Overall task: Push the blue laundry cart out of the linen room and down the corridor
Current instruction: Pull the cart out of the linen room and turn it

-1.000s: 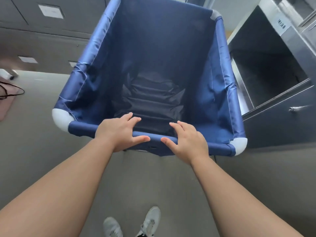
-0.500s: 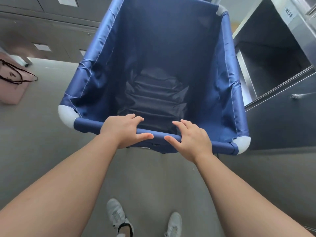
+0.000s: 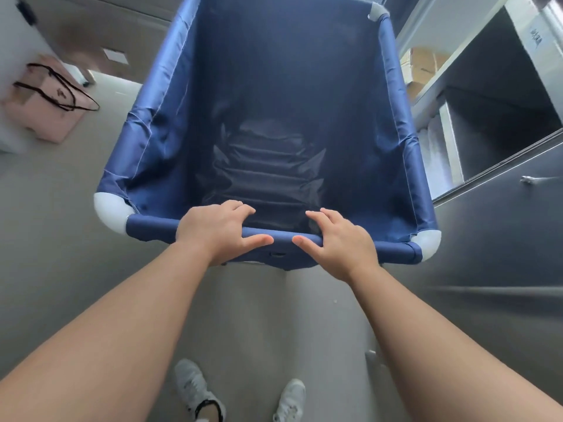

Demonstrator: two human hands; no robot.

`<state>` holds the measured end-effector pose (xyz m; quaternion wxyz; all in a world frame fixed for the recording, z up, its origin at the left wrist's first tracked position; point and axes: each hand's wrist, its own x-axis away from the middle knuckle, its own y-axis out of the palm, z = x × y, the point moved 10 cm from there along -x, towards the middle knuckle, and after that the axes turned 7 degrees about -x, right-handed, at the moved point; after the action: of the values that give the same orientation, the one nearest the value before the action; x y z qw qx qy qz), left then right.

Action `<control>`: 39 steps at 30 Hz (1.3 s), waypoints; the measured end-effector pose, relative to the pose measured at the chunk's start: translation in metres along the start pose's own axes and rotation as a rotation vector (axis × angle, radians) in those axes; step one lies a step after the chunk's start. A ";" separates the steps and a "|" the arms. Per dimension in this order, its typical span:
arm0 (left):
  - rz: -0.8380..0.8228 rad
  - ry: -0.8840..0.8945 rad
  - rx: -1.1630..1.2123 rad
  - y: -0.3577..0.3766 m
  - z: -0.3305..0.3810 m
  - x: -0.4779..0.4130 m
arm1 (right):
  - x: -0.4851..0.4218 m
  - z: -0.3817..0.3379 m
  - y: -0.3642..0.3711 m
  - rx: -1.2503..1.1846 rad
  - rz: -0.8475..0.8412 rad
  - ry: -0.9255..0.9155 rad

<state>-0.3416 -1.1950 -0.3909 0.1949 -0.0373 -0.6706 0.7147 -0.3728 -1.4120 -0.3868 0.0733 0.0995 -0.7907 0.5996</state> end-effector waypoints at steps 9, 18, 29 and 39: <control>-0.048 -0.116 0.055 0.016 0.016 0.029 | 0.010 0.002 -0.008 0.098 0.022 -0.022; -0.026 -0.239 0.033 0.015 0.029 0.044 | 0.011 0.008 -0.014 0.074 0.103 -0.180; 0.042 -0.372 0.072 0.016 0.047 0.066 | 0.012 0.017 -0.015 0.123 0.108 -0.325; 0.051 -0.454 0.063 0.024 0.052 0.056 | -0.017 0.017 -0.024 0.173 0.112 -0.388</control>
<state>-0.4147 -1.2263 -0.3976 0.0221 0.1138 -0.6734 0.7301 -0.3504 -1.4335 -0.3730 -0.1225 0.1750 -0.7399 0.6379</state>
